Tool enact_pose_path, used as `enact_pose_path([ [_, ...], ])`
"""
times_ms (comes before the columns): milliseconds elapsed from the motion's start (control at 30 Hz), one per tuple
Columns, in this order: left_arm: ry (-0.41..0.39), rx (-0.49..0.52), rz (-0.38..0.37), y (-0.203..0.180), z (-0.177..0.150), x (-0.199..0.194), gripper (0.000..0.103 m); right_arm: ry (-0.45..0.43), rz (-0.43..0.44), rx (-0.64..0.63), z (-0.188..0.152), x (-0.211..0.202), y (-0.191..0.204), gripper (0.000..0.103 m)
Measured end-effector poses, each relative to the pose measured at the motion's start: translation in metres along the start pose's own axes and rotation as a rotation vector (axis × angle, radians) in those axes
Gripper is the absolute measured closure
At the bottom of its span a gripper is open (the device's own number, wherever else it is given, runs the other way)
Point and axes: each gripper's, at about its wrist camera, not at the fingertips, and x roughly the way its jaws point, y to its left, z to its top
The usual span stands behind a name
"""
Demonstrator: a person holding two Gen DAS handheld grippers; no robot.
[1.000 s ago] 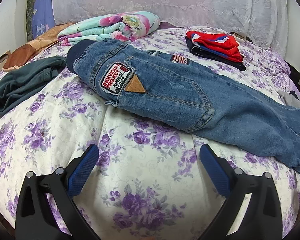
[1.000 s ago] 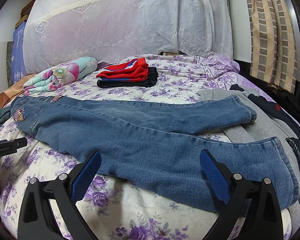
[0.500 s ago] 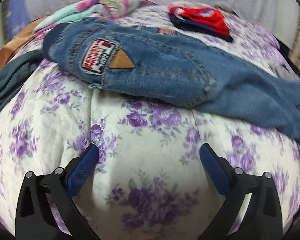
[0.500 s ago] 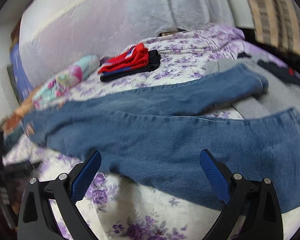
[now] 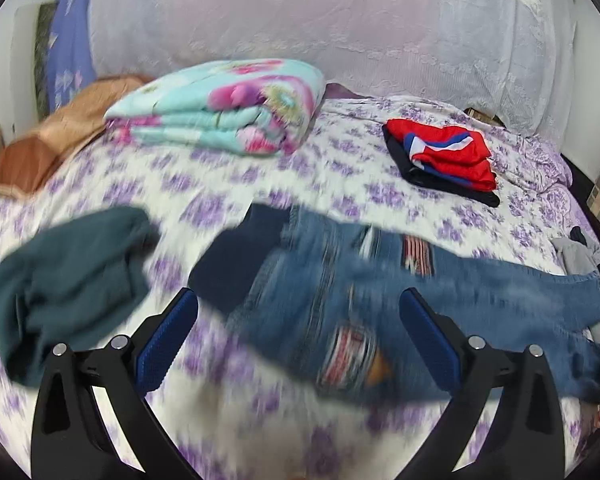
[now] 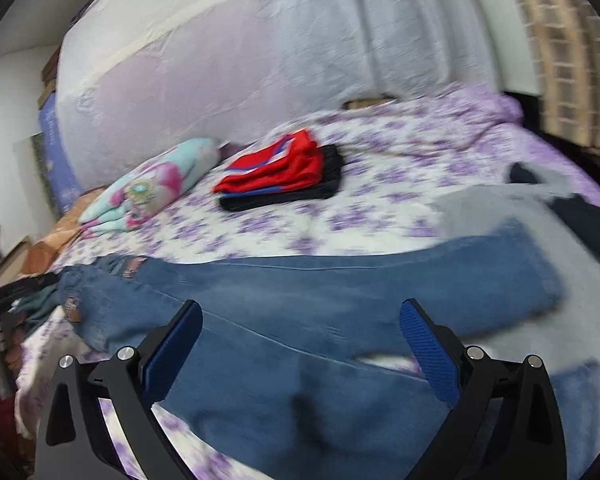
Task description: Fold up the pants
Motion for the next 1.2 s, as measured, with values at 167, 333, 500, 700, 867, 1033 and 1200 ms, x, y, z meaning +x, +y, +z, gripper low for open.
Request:
enact_pose_path([
  [167,0.052,0.023,0.076,-0.005,0.007,0.046,0.005,0.078,0.058,-0.144,0.002,0.038,0.048,0.004],
  [333,0.045,0.083,0.112,-0.002,-0.010,0.070,0.004,0.171,0.030,-0.351,-0.011,0.080,0.090,0.004],
  [500,0.010,0.070,0.065,0.006,-0.010,0.059,0.006,0.249,0.108,-0.441,-0.033,0.096,0.106,0.068],
  [700,-0.046,0.042,0.008,0.022,-0.021,0.031,0.034,0.191,0.122,-0.461,-0.042,0.050,0.119,0.096],
  [867,-0.057,0.030,-0.042,0.038,-0.049,-0.005,0.035,0.149,0.160,-0.530,-0.068,-0.010,0.138,0.096],
  [1033,0.003,-0.076,-0.100,0.077,-0.084,-0.034,0.034,0.219,0.238,-0.593,-0.115,-0.042,0.152,0.096],
  [1200,-0.035,-0.154,-0.203,0.082,-0.082,-0.063,0.019,0.193,0.159,-0.727,-0.159,-0.051,0.169,0.093],
])
